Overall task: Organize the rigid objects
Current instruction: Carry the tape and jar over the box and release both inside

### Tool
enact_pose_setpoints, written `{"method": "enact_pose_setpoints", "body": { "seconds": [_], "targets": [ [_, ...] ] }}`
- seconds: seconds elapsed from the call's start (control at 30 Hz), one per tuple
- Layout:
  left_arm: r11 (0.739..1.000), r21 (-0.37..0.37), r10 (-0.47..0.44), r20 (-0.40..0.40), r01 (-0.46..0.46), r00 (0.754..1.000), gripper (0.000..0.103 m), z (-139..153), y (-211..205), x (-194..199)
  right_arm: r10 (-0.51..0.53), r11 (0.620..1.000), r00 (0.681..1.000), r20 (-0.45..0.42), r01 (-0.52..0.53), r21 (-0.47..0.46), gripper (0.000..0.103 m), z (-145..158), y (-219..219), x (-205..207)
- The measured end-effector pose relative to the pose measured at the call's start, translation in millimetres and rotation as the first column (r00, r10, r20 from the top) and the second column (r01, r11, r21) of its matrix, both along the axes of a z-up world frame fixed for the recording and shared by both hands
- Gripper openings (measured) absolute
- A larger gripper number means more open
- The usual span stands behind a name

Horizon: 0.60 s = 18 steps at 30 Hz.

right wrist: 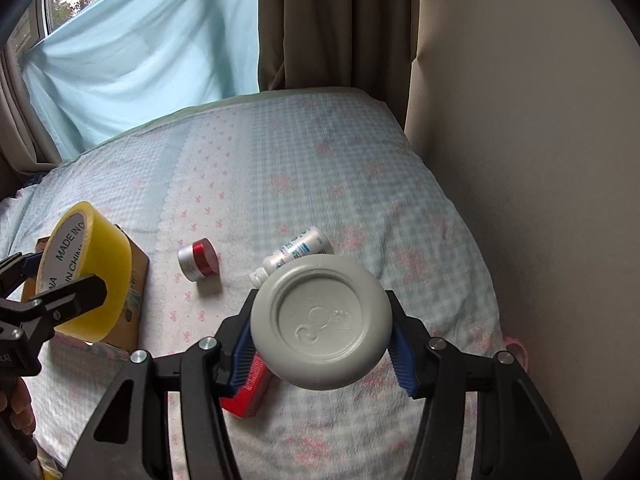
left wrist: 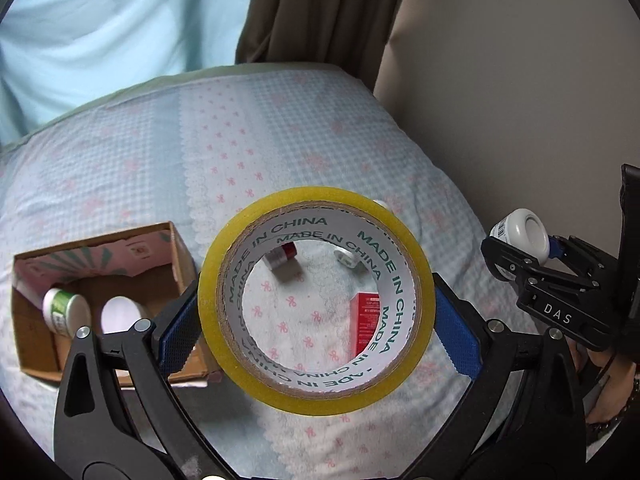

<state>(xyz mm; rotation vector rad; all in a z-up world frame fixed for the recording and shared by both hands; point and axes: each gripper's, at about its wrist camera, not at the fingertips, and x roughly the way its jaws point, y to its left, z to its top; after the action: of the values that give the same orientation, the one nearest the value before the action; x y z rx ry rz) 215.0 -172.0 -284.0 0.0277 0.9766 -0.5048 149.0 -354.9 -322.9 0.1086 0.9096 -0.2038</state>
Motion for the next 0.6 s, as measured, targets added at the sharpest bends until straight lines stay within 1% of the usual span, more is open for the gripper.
{"method": "enact_pose_setpoints", "body": {
  "seconds": [0.13,0.23,0.3,0.37,0.47,0.6],
  "targets": [
    [0.999,0.007,0.043,0.04,-0.043,0.998,0.099,46.6,38.6,-17.5,0.027,1.0,0.999,0.023,-0.027,-0.012,0.053,49.1,20.2,-7.2],
    [0.996,-0.004,0.091,0.047,-0.091,0.995,0.099,72.5,74.3,-24.4,0.062,0.998,0.997,0.038,-0.061,-0.029,0.053,79.1,44.3,-7.6],
    [0.992,-0.011,0.128,0.048,-0.128,0.991,0.099,86.4,101.8,-25.8,0.077,0.997,0.996,0.046,-0.077,-0.019,0.053,95.7,62.4,-4.8],
    [0.987,-0.012,0.159,0.052,-0.159,0.986,0.099,95.2,130.1,-25.5,0.091,0.996,0.994,0.057,-0.091,0.0,0.053,109.7,81.7,0.1],
    [0.98,-0.006,0.198,0.051,-0.198,0.979,0.099,100.6,173.8,-22.1,0.113,0.993,0.991,0.07,-0.114,0.002,0.053,124.7,119.0,10.0],
    [0.976,0.019,0.215,0.037,-0.215,0.976,0.099,95.4,230.9,-12.7,0.136,0.99,0.988,0.072,-0.137,0.013,0.053,129.2,174.0,28.6]
  ]
}}
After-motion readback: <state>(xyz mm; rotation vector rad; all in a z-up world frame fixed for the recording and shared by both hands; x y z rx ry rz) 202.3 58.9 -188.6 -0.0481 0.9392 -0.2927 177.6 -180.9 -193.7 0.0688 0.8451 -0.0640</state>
